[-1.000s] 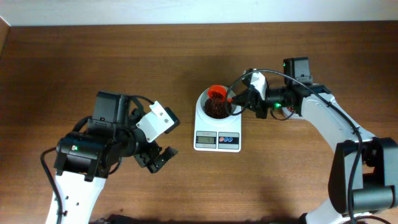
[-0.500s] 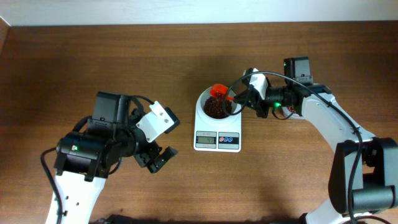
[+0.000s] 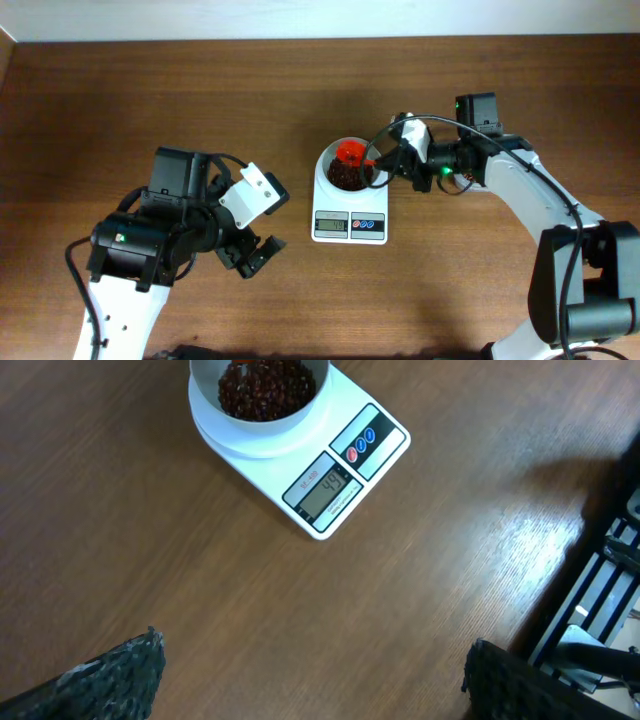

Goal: Scoop and weigh 50g on scale
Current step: 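Tilt the scoop with the right gripper to pour beans into the bowl, then move the scoop with the right gripper back to the bean tub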

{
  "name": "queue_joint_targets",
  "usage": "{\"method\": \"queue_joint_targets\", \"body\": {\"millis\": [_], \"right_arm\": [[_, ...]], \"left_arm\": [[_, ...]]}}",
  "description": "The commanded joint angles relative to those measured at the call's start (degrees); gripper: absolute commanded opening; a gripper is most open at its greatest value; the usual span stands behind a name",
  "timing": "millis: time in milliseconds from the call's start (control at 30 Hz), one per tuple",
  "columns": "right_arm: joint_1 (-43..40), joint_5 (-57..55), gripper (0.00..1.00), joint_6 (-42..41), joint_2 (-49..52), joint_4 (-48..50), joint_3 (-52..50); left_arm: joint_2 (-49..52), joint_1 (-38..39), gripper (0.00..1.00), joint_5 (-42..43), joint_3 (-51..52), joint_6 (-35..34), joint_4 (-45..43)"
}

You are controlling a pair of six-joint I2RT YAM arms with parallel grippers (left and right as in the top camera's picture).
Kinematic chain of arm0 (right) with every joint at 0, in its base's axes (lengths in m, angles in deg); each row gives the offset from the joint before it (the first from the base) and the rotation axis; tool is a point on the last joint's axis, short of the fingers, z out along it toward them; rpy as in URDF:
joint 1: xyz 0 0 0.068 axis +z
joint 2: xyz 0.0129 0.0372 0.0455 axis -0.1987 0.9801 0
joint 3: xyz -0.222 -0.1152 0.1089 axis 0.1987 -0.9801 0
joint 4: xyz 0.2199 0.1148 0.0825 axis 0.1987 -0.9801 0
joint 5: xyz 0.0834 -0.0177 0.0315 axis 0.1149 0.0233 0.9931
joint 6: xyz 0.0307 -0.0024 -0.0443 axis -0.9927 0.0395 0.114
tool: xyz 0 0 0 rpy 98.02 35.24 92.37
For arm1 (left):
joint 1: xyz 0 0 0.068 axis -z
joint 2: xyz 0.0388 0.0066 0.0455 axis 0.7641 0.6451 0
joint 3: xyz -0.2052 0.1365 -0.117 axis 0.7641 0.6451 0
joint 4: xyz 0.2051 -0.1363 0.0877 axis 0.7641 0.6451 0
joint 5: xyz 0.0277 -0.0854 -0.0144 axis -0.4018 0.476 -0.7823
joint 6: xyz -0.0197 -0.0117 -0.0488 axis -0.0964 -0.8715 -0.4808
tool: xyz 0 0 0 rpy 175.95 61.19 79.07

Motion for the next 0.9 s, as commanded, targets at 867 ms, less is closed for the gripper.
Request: {"method": "queue_joint_targets", "body": {"millis": [867], "right_arm": [[0.1,1.8,0.04,-4.9,0.3,2.9,0.8]], "left_arm": [[0.0,-0.2,0.99,0.0,-0.9,0.9,-0.1]]}}
